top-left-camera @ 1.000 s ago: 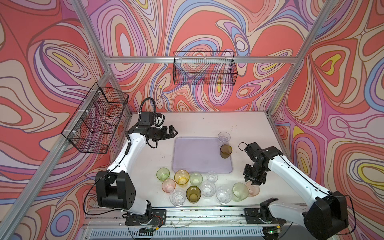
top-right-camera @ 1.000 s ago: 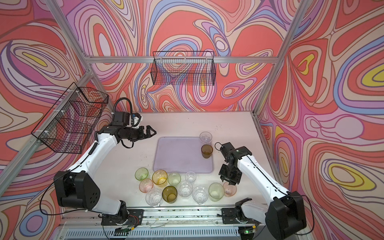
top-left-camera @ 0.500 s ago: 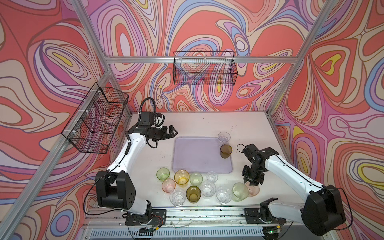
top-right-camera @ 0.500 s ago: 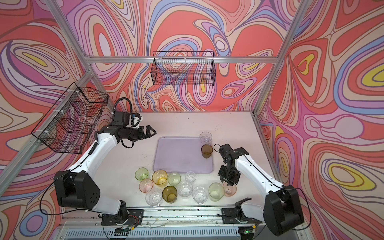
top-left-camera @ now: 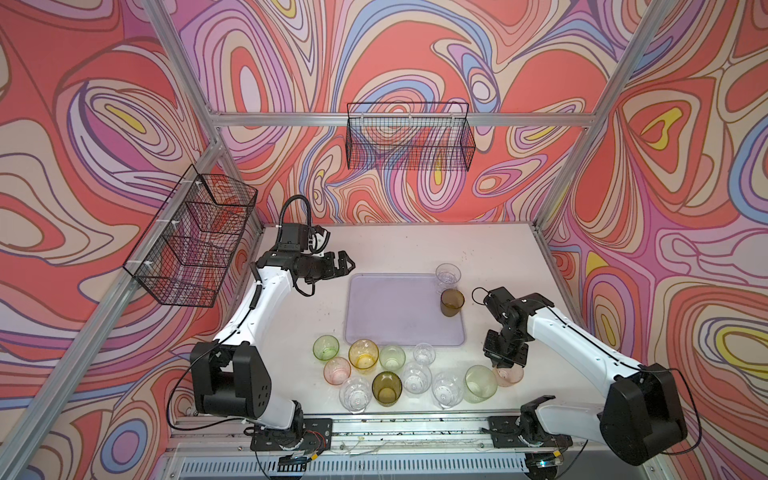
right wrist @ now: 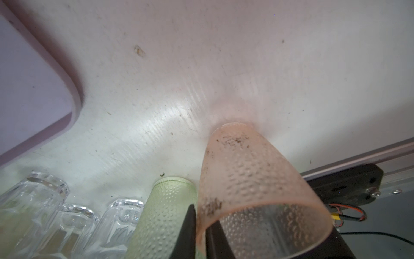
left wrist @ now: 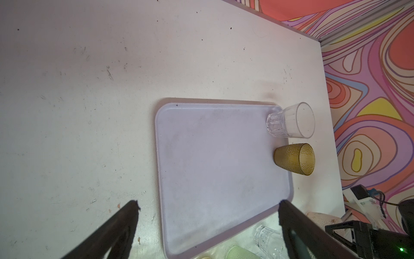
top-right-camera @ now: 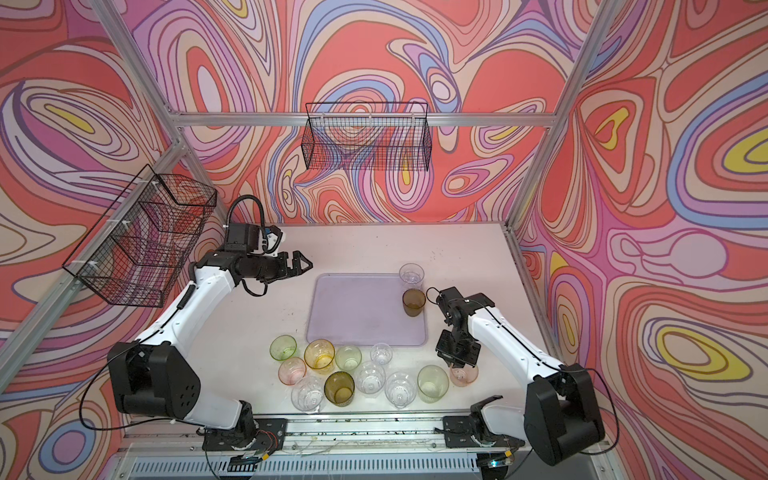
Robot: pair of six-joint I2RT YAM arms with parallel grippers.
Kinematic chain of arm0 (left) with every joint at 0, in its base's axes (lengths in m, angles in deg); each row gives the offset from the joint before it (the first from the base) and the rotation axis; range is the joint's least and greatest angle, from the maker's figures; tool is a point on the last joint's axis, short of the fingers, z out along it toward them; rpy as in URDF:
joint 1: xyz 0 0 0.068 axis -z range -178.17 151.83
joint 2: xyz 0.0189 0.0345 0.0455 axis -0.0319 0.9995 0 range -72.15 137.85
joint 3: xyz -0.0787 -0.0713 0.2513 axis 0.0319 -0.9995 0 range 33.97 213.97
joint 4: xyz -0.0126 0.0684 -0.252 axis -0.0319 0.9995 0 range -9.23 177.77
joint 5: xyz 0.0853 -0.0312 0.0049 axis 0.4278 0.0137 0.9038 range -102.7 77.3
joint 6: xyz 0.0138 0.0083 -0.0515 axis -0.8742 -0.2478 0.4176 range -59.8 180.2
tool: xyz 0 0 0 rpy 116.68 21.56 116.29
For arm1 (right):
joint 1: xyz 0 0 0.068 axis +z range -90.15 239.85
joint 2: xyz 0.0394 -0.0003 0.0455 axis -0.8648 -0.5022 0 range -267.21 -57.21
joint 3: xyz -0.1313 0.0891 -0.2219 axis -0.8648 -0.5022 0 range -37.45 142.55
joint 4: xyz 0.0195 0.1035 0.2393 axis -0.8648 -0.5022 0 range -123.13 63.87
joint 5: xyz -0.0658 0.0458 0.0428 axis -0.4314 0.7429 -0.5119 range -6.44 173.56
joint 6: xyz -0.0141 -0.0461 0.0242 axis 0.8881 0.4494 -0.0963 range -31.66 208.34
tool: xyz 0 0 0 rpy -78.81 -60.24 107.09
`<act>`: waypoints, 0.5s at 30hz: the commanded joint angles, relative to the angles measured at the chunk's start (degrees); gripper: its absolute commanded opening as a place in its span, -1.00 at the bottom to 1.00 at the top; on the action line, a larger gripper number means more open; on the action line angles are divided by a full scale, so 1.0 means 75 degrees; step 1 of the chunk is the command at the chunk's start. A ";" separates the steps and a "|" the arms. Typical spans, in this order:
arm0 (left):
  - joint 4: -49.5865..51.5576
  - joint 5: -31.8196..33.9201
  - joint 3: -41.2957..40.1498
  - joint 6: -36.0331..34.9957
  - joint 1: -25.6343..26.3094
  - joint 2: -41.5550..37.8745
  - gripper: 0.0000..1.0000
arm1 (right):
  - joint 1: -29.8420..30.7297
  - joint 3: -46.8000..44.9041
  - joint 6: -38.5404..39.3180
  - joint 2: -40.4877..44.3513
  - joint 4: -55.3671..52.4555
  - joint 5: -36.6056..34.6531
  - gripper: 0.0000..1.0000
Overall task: Place the glasses into the tray
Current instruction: Pick up the glass from the bottom-right of the table.
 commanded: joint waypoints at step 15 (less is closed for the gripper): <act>0.0212 0.0025 0.0169 -0.0081 0.0025 0.0009 1.00 | -0.0017 0.1816 0.1308 -0.0800 -0.0306 -0.0525 -1.00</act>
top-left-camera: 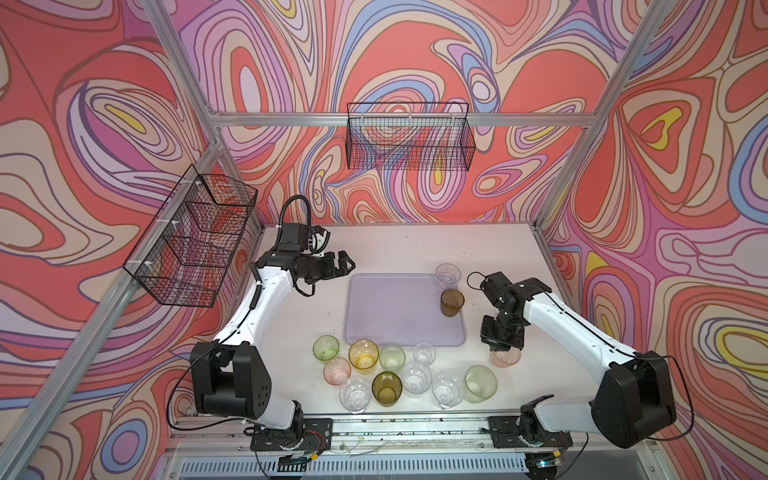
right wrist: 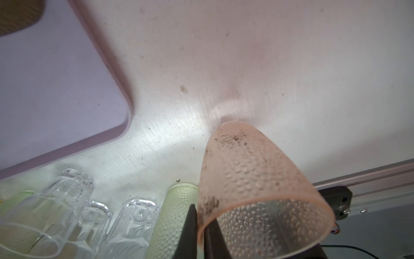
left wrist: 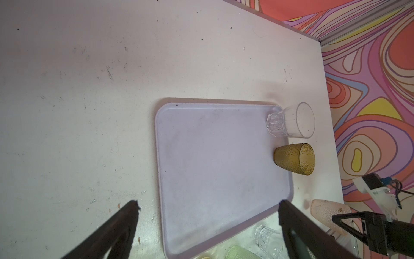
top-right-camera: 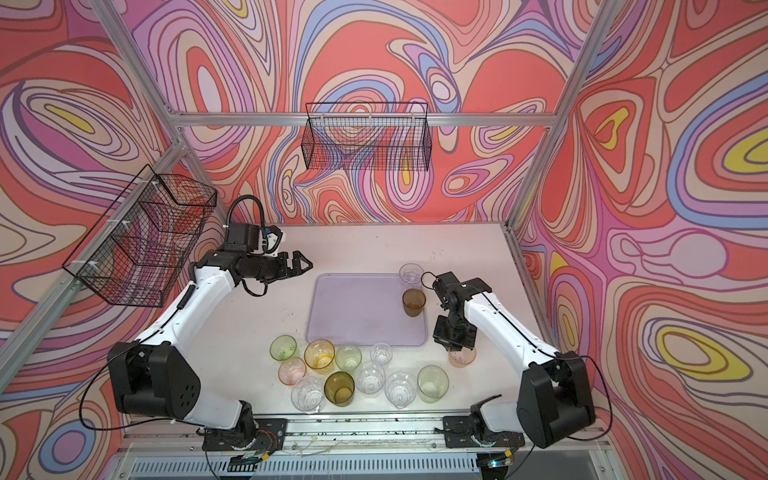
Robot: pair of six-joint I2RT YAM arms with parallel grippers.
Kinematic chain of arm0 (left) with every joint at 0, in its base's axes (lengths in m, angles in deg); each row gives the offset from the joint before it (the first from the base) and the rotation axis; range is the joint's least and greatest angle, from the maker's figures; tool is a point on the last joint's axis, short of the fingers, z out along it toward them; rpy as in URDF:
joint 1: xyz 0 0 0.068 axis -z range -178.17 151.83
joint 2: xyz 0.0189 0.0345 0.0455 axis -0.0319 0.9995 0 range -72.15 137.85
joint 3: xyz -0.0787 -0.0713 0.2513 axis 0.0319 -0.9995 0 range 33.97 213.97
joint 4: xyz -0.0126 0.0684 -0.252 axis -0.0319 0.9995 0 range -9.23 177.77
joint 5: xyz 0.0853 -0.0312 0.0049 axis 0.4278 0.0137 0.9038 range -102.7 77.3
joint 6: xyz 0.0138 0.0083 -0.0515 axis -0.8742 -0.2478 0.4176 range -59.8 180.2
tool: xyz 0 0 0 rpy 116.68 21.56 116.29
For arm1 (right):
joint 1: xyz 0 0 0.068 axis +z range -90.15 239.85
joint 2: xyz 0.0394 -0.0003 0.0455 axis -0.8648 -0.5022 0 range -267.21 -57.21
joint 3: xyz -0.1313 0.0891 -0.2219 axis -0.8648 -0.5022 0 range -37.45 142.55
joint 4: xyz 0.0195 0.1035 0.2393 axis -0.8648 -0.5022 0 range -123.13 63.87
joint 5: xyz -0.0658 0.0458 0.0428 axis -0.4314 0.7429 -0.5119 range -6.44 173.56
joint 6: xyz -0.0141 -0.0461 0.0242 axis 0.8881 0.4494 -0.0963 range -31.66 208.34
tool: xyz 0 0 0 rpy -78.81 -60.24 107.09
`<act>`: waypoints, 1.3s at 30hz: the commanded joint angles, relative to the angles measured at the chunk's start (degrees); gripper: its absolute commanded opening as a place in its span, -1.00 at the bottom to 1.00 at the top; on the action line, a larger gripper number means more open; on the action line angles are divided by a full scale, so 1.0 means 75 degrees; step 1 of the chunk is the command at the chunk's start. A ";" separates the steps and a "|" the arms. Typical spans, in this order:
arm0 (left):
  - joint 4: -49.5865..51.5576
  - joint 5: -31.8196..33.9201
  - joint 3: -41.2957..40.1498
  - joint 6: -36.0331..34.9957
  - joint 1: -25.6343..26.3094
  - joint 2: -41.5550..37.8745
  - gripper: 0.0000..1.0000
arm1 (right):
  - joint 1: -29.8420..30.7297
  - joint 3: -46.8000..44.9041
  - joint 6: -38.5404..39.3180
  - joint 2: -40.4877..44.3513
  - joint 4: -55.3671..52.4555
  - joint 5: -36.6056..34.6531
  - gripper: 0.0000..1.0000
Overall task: Place the glasses into the tray
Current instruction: Pick up the glass from the bottom-right of the table, then place the glass on the tray.
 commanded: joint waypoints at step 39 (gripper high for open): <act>0.0272 0.0049 0.0151 -0.0128 0.0025 -0.0052 1.00 | 0.1737 0.2921 0.0723 -0.2868 0.0595 0.0091 -1.00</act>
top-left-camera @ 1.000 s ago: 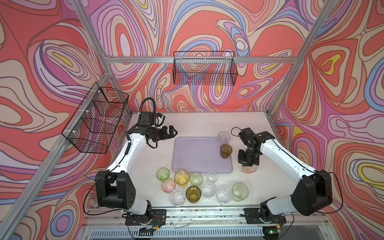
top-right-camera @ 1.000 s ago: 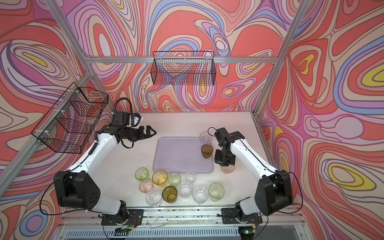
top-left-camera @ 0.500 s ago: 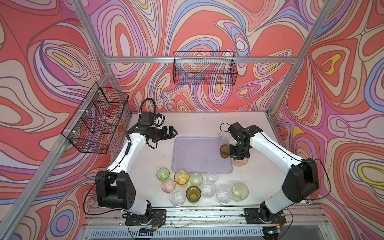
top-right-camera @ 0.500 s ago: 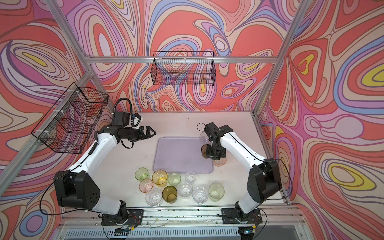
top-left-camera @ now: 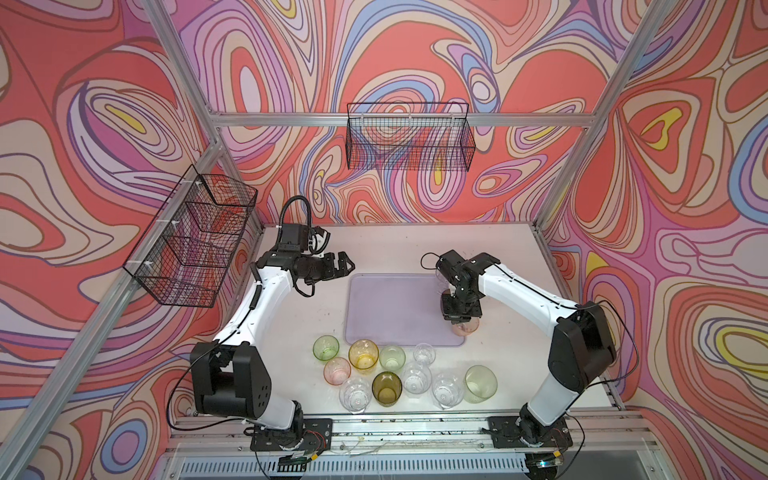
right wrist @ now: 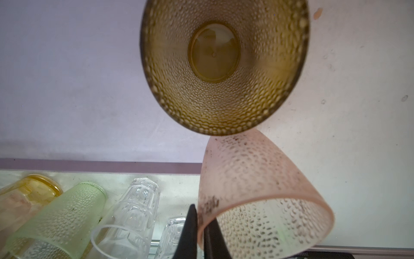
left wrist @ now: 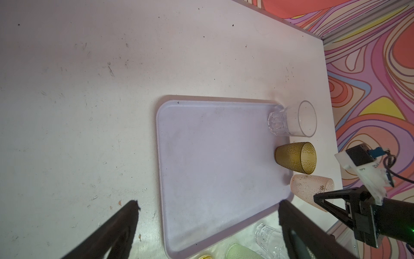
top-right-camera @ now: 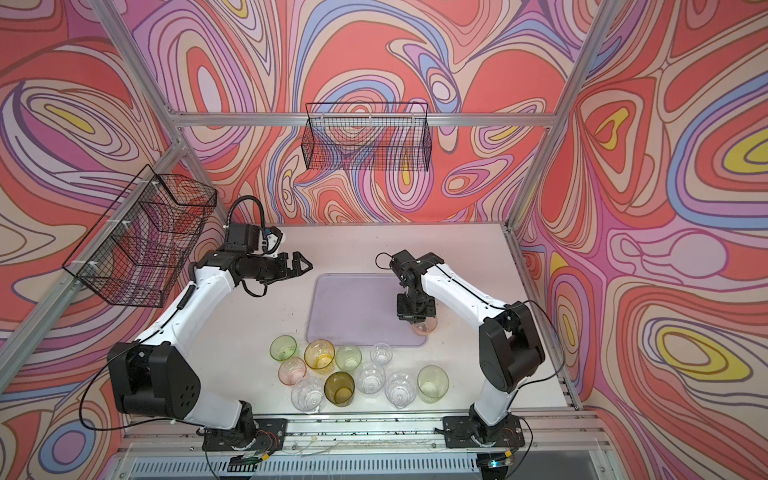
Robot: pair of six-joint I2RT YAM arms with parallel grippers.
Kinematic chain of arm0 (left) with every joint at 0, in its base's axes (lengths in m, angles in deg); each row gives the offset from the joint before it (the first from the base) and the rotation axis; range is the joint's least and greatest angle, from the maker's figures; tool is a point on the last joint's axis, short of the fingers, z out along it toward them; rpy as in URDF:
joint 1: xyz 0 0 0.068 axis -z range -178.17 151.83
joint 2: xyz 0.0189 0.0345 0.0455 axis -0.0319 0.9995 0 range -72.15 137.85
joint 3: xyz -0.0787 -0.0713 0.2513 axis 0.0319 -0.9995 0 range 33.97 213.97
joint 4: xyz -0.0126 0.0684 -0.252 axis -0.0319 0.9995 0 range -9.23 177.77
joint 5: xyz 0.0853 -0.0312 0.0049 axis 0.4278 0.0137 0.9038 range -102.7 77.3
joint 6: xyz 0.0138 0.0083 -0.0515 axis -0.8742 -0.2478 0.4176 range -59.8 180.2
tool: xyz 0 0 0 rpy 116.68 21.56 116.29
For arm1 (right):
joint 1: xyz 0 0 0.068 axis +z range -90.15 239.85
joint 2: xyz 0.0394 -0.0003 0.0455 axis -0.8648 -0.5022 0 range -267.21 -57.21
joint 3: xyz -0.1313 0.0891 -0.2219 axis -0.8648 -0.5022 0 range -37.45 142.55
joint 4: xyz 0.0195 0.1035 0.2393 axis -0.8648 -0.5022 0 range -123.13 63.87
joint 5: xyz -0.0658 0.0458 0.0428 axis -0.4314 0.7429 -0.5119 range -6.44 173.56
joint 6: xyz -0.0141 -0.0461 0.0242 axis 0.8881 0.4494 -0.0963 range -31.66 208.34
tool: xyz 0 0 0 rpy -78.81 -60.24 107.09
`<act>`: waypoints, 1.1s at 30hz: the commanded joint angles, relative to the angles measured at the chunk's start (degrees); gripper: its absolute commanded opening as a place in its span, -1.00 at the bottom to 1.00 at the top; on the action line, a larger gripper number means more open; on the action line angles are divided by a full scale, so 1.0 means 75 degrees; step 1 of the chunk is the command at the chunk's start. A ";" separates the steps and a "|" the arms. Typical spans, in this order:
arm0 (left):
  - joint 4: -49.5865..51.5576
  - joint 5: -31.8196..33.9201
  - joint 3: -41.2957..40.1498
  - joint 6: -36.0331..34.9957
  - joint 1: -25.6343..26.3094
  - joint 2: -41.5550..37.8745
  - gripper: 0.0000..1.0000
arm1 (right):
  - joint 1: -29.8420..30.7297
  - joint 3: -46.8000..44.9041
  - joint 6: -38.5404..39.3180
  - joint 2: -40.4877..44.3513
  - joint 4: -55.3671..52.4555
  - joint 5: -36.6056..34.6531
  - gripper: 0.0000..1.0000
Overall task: Place the glasses into the tray
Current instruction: Place the glass on the tray.
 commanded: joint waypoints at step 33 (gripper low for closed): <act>0.0187 0.0017 0.0170 -0.0134 0.0025 -0.0055 1.00 | 0.0316 0.0536 0.0084 -0.0789 -0.0056 -0.0182 -0.66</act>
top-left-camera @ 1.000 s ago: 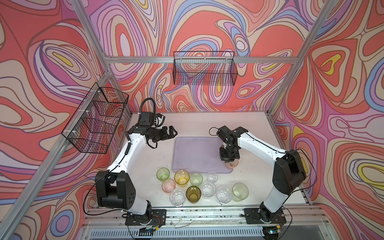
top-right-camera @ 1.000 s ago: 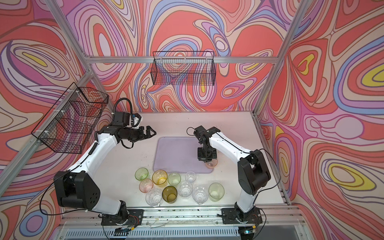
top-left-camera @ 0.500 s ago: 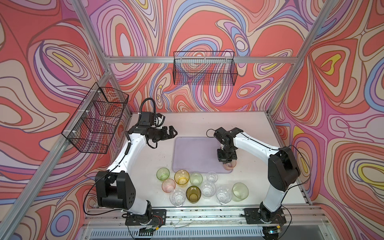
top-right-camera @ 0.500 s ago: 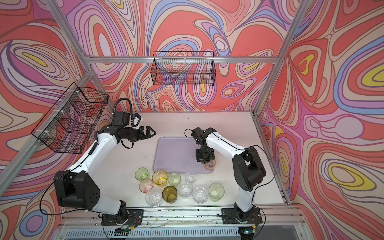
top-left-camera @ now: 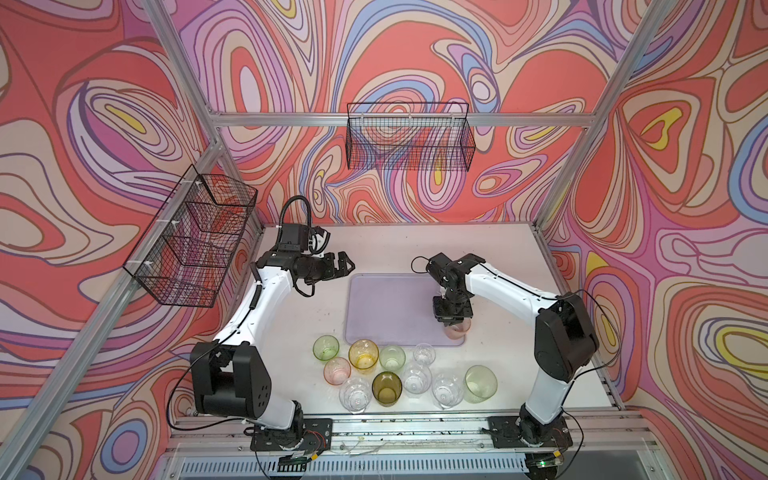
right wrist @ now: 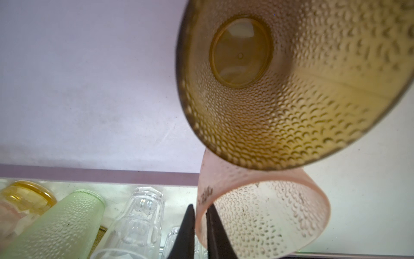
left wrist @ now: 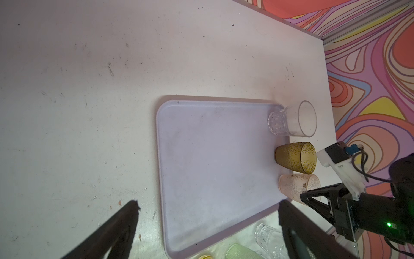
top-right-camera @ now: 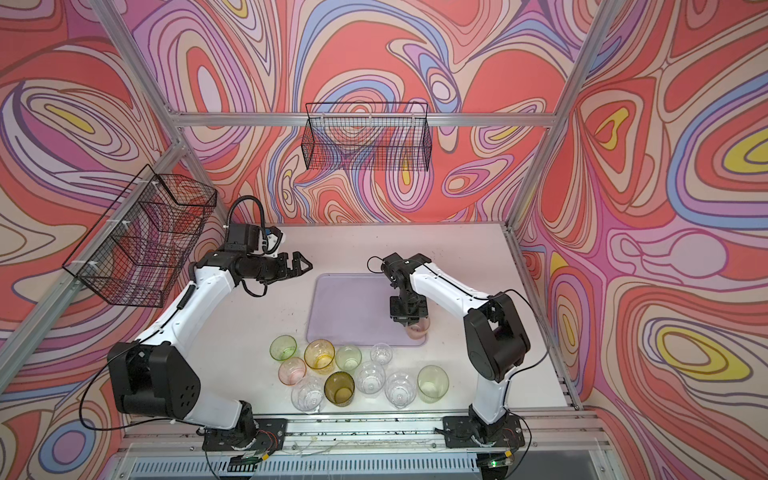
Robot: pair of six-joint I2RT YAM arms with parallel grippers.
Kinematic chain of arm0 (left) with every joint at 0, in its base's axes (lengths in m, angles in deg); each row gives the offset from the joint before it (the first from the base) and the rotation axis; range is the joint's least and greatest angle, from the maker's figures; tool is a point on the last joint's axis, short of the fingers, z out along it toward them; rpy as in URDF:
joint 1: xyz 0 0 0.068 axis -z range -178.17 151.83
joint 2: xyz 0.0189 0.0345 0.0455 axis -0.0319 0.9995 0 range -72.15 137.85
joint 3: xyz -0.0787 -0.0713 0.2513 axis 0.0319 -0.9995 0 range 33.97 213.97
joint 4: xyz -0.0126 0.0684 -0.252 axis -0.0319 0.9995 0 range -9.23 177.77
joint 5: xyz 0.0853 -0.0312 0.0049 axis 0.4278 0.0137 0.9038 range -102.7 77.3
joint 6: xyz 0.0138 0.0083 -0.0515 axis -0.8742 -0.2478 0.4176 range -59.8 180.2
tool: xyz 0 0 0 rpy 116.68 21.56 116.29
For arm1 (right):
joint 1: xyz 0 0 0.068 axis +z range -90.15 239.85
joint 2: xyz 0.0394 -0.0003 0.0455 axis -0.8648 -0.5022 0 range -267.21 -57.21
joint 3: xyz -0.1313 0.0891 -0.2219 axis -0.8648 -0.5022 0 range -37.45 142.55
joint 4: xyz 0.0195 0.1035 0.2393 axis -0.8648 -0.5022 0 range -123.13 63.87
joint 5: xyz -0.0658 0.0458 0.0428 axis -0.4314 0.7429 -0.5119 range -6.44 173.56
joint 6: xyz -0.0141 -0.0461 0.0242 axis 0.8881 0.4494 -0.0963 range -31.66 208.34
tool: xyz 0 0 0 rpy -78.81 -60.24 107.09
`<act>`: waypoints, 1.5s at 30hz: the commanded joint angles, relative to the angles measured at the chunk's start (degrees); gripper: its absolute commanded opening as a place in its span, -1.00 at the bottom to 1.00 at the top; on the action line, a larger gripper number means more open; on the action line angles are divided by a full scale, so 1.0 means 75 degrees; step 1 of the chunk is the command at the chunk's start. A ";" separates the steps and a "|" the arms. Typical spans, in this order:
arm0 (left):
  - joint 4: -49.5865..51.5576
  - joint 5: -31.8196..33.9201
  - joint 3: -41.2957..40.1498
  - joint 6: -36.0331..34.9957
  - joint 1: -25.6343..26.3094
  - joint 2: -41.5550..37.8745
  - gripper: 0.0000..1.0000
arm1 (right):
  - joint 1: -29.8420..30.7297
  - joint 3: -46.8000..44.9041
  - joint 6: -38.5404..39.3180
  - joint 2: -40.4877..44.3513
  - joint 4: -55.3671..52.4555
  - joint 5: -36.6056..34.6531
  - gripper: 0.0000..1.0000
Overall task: Place the glasses into the tray
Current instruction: Place the glass on the tray, then pick up the glass from the bottom-right of the table.
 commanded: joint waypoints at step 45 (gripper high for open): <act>0.0241 -0.0014 0.0227 -0.0134 0.0025 -0.0076 1.00 | 0.0522 -0.0630 -0.1597 0.3658 -0.2919 -0.0354 -0.27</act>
